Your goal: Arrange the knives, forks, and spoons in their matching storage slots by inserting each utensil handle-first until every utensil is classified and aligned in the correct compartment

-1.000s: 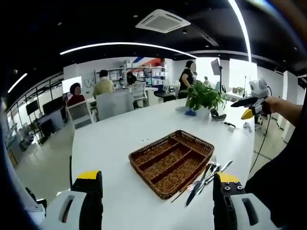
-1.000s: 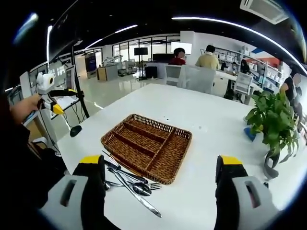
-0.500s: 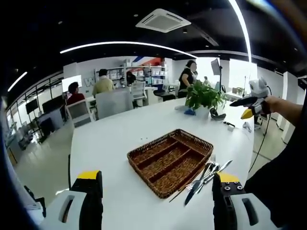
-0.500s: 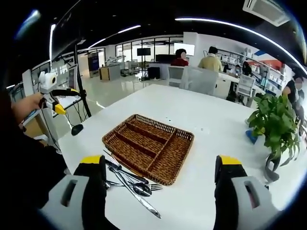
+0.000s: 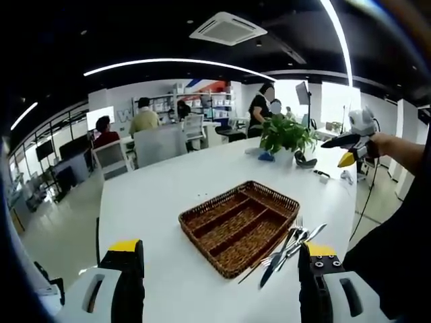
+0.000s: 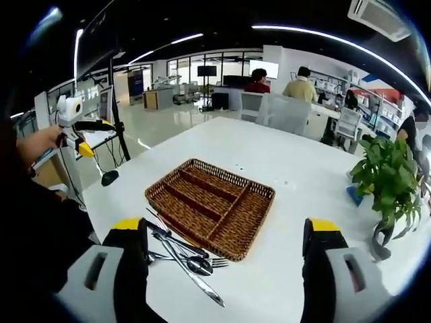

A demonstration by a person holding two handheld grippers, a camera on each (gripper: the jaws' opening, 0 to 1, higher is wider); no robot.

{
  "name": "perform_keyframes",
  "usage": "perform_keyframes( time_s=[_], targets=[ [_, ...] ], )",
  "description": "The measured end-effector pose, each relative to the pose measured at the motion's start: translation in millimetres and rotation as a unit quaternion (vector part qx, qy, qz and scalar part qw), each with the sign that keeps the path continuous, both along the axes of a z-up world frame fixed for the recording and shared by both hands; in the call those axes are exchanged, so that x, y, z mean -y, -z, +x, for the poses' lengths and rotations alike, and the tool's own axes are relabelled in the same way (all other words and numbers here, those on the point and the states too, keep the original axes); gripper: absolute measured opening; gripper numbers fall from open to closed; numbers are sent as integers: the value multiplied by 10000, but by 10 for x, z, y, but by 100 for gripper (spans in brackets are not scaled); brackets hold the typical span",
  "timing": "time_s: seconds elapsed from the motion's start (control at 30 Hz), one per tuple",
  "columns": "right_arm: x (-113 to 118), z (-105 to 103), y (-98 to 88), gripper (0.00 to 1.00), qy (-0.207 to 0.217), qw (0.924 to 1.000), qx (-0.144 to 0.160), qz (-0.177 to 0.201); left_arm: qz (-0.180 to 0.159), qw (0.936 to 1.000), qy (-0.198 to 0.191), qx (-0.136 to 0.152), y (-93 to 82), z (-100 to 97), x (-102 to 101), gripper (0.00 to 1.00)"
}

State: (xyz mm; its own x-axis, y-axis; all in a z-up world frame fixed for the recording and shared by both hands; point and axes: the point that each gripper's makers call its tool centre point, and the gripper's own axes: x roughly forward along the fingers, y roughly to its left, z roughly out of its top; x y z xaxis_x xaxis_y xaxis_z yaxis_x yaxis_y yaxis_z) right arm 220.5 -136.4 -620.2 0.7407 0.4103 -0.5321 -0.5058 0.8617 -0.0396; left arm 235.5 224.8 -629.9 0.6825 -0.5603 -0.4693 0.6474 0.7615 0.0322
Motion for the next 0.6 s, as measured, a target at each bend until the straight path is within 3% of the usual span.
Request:
perform_keyframes(
  time_s=[0.13, 0.3, 0.37, 0.43, 0.6],
  targets=[
    [1, -17, -22, 99, 68, 9999, -21, 77, 61, 9999, 136, 10, 24, -10, 59, 100],
    [-11, -61, 64, 99, -32, 9999, -81, -143, 85, 9997, 243, -46, 75, -18, 90, 100],
    [-52, -59, 87, 99, -207, 9994, -72, -280, 93, 9996, 272, -70, 94, -26, 97, 100],
    [-143, -7, 75, 99, -547, 9974, 158, -437, 112, 9994, 301, -96, 112, -35, 101, 100],
    [-349, 92, 95, 99, -832, 9958, 182, -334, 52, 9996, 252, -86, 103, -60, 91, 100]
  ],
)
